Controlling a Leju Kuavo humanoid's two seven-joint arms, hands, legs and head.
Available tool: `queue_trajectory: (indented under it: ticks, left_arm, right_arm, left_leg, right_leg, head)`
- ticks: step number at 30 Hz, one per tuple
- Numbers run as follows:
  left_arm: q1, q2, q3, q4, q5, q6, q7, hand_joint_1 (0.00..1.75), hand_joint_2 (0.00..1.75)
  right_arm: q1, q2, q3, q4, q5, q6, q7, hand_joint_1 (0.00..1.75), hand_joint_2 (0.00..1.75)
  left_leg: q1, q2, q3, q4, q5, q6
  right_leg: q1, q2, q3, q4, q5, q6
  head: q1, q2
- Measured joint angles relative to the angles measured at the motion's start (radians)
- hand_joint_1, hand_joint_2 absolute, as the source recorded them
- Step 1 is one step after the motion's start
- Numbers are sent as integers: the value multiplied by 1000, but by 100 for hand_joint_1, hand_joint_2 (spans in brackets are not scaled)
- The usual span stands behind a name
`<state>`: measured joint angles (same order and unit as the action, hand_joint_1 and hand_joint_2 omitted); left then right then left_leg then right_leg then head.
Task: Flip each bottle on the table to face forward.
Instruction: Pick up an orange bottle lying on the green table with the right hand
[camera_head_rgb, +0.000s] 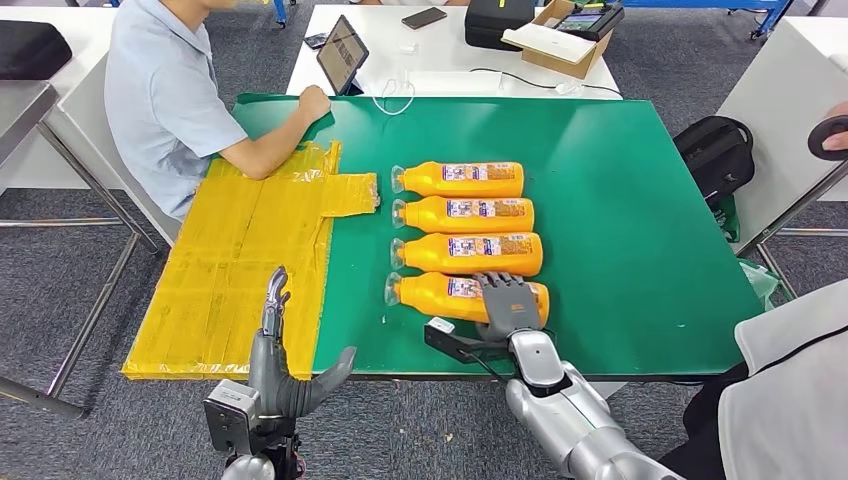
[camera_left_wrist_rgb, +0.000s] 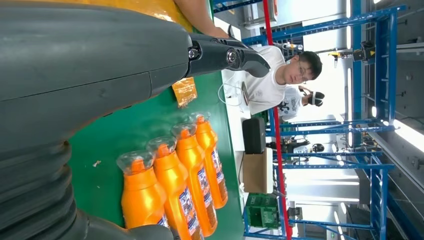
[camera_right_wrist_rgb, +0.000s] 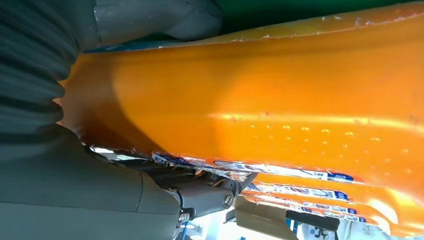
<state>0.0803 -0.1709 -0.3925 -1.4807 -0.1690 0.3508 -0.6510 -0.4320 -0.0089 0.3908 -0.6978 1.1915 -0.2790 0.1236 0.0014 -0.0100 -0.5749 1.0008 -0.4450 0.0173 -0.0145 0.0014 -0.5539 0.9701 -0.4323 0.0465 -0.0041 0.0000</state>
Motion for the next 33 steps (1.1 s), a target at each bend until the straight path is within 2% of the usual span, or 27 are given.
queue_trajectory:
  ticks: [3,6,8,10,14,16,19,24,29,33]
  left_arm:
    - [-2,0,0,4,0,-8,3,0,175]
    - [-5,0,0,10,2,-12,4,0,175]
    - [-6,0,0,14,8,-16,2,0,175]
    - [-6,1,0,17,25,-17,-3,0,175]
    - [0,2,3,18,89,-4,-14,0,175]
    - [5,0,4,15,130,9,-8,0,175]
    - [8,-5,6,5,161,23,1,0,175]
    - [11,-12,11,1,185,34,15,0,175]
    - [6,-30,32,29,281,77,133,0,175]
    - [-8,-23,17,101,287,42,118,0,175]
  right_arm:
    - [-6,2,-1,15,-7,5,-4,144,175]
    - [-11,5,-2,35,-20,7,-20,152,175]
    - [-13,8,-6,47,-54,6,-63,161,175]
    - [-9,14,-24,53,-143,7,-169,172,175]
    - [34,26,-84,22,-414,16,-435,175,175]
    - [94,40,-102,-54,-525,22,-498,175,175]
    - [170,55,-105,-171,-600,38,-506,175,175]
    - [226,61,-105,-262,-641,36,-514,175,175]
    - [316,83,-112,-394,-738,-98,-575,175,175]
    - [367,103,-109,-520,-797,-180,-606,175,175]
  left_leg:
    - [0,0,1,0,0,0]
    - [0,0,3,0,-1,0]
    - [0,0,6,0,-1,0]
    - [0,1,10,0,-3,1]
    - [2,13,25,-1,-14,-3]
    - [2,19,35,-1,-20,-4]
    - [3,19,40,-1,-22,-4]
    - [4,17,36,-1,-20,-4]
    - [3,13,22,0,-17,-2]
    - [3,11,14,0,-17,-2]
  right_leg:
    - [0,0,1,0,0,0]
    - [0,0,3,-1,0,0]
    - [0,0,5,-1,-1,0]
    - [0,1,8,-1,-1,-1]
    - [3,14,21,-3,-4,-3]
    - [4,21,29,-3,-7,-5]
    - [4,22,33,-3,-10,-6]
    - [6,19,35,-2,-10,-6]
    - [4,15,29,-1,-9,-5]
    - [4,15,22,-1,-9,-5]
  head:
    - [0,0]
    - [0,0]
    - [0,0]
    - [0,0]
    - [1,0]
    - [0,0]
    - [0,0]
    - [0,0]
    - [0,0]
    - [0,0]
